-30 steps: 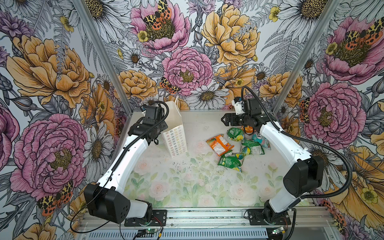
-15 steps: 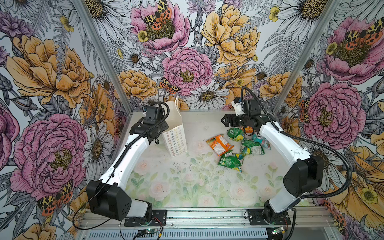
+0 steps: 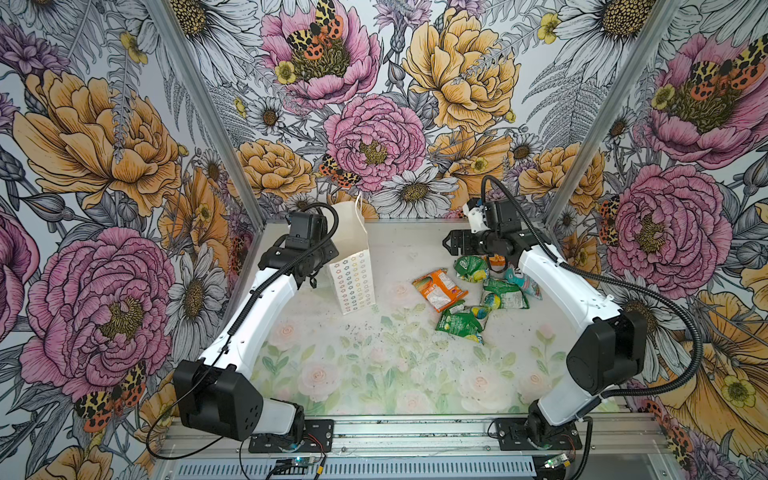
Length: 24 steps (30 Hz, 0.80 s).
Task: Place the snacks into the paper bag
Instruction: 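Lower the right gripper onto the orange fruit-candy packet and grasp it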
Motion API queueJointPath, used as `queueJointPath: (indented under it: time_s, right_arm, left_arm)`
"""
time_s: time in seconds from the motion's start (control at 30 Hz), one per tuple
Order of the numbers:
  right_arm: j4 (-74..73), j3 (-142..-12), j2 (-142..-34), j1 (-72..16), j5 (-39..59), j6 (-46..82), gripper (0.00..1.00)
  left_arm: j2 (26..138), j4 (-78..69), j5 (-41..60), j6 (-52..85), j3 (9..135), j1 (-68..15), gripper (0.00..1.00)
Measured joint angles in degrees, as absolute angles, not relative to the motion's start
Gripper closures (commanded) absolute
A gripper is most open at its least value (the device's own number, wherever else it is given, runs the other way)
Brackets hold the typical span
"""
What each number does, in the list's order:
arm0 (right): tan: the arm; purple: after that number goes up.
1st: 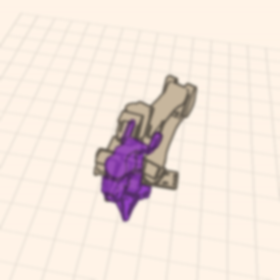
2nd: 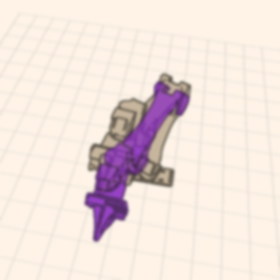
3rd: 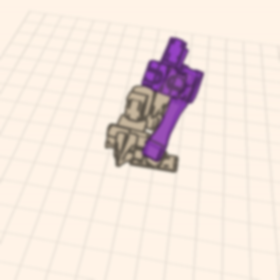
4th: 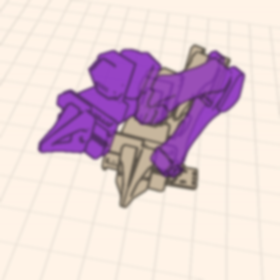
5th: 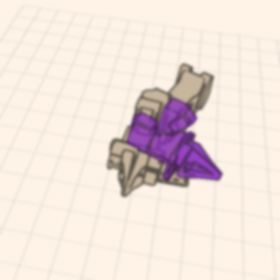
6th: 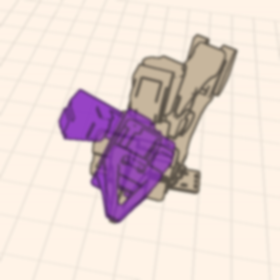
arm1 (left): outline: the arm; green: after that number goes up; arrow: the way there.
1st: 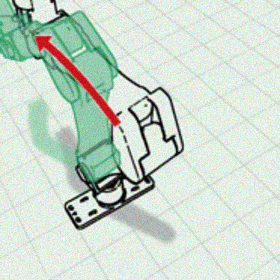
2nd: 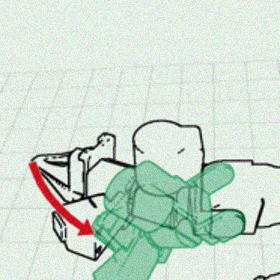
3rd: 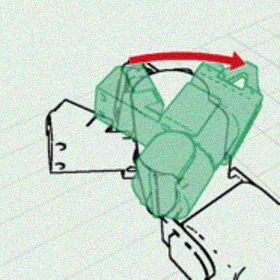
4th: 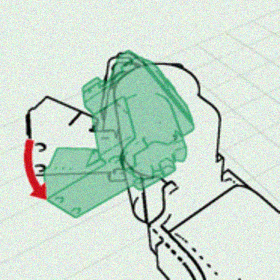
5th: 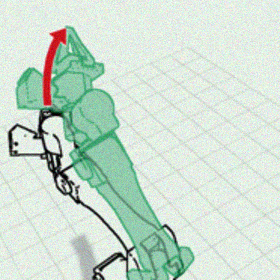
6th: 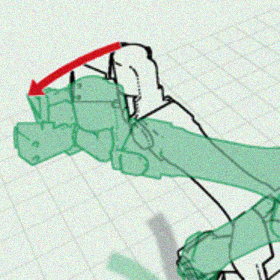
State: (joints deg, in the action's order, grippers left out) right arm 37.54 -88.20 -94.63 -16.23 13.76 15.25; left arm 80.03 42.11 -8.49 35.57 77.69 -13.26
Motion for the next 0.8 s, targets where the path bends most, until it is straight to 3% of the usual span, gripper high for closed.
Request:
queueJointPath:
  time_s: [0.27, 0.4, 0.8]
  right_arm:
    - [37.54, -86.78, -94.63, -16.27, 13.76, 16.82, 0.08]
    - [37.91, -85.76, -94.72, -16.58, 13.58, 17.17, 0.00]
    - [41.25, -85.08, -102.08, -18.83, 11.18, 15.33, 0.00]
  left_arm:
    - [79.94, 37.21, -2.39, 33.61, 76.66, -14.06, 1.00]
    - [79.94, 34.98, 0.78, 32.49, 76.64, -15.55, 1.00]
    - [81.32, 29.61, 8.99, 32.45, 76.71, -18.26, 1.00]
